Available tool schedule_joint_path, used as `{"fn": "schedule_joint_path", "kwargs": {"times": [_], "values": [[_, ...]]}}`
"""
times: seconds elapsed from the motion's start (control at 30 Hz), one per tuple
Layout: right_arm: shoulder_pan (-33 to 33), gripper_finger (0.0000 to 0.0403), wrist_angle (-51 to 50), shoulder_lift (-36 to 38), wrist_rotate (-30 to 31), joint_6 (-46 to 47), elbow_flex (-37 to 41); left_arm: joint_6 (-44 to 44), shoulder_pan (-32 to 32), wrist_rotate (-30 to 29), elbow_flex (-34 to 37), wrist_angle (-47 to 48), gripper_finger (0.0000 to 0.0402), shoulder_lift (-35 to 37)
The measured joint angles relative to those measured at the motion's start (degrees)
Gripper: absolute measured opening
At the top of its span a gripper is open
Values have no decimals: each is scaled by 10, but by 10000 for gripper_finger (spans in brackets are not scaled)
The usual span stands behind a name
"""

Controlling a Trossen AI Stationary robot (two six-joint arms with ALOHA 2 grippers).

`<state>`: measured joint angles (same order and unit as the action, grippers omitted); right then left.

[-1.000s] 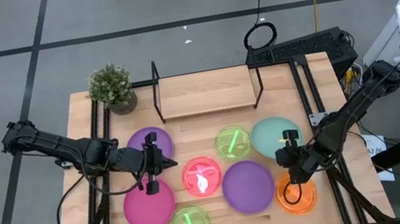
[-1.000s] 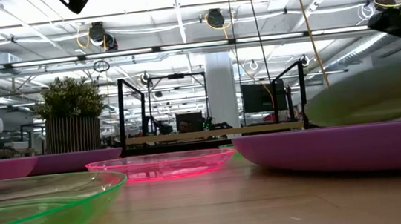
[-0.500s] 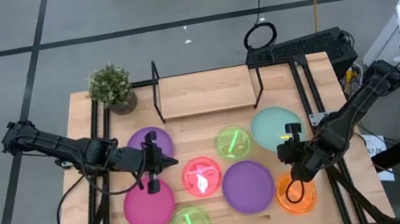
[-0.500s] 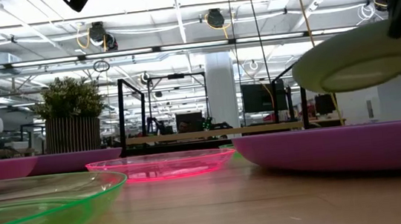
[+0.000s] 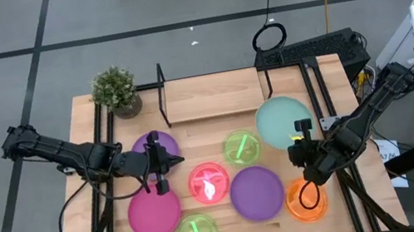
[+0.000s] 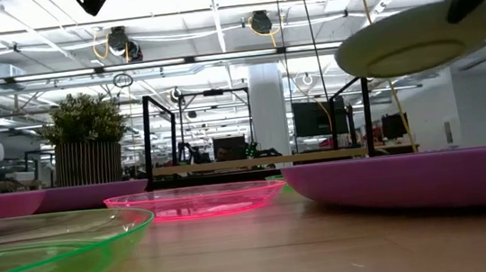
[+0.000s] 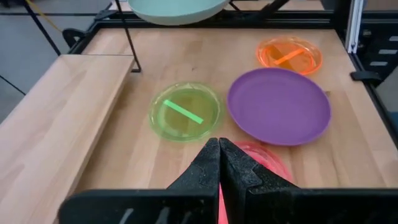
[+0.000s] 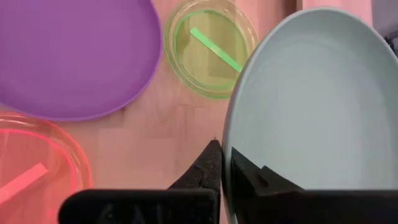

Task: Place and stack plates onto a shelf
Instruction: Put the light blue plate on the shelf

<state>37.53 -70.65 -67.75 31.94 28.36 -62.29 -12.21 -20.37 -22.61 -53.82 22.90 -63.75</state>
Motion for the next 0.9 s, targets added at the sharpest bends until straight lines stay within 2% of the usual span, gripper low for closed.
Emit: {"fn": "schedule_joint_path", "kwargs": {"times": [0.3, 0.43, 0.9], "values": [[-40, 0, 12, 0, 12, -64, -10, 28, 9, 0, 0, -43, 1, 0], [-69, 0, 48, 0, 13, -112, -10, 42, 14, -1, 0, -56, 1, 0], [-221, 0, 228, 0, 11, -374, -10, 33, 16, 0, 0, -47, 1, 0]]}}
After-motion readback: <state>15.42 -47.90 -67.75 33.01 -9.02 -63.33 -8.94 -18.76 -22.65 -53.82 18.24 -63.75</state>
